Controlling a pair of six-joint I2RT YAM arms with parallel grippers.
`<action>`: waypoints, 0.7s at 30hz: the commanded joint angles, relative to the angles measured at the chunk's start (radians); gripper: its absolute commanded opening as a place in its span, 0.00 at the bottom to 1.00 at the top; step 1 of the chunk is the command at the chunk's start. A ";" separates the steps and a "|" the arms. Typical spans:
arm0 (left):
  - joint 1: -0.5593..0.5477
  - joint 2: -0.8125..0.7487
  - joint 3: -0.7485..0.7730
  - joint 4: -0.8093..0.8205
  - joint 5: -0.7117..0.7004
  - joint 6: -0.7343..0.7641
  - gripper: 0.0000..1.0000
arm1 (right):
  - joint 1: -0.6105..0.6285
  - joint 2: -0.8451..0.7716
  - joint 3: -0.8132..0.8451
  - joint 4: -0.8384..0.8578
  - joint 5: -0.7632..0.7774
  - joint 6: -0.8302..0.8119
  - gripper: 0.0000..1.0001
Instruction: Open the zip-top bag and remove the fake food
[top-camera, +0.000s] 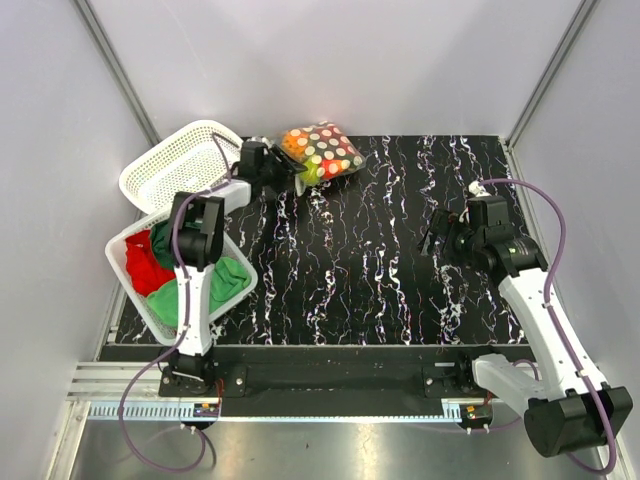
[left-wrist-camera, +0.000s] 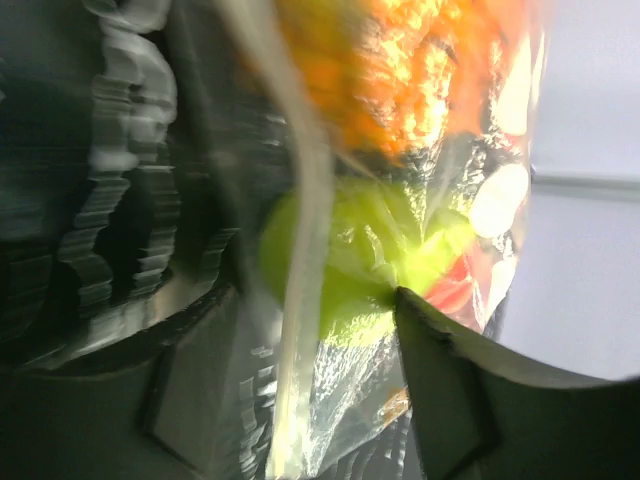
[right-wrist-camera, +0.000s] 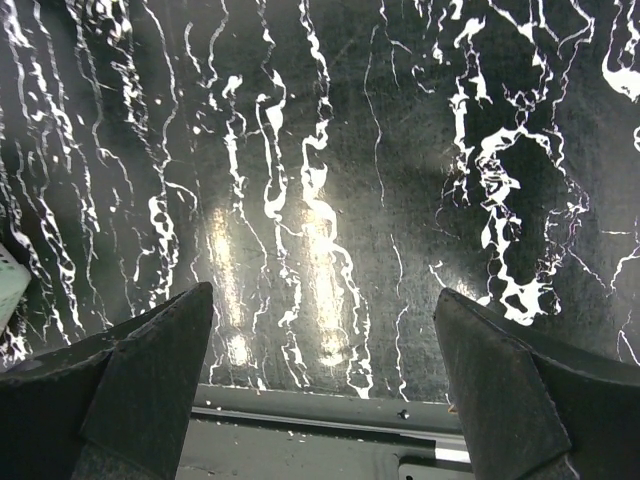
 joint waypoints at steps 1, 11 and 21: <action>-0.107 0.038 0.070 0.164 0.064 -0.026 0.59 | -0.001 0.028 0.036 -0.003 0.000 -0.018 1.00; -0.264 0.027 0.115 0.129 0.205 0.038 0.52 | -0.003 0.043 0.019 0.000 -0.033 -0.012 1.00; -0.060 -0.240 -0.126 0.068 0.054 0.099 0.89 | -0.001 0.060 0.013 -0.005 -0.118 -0.037 1.00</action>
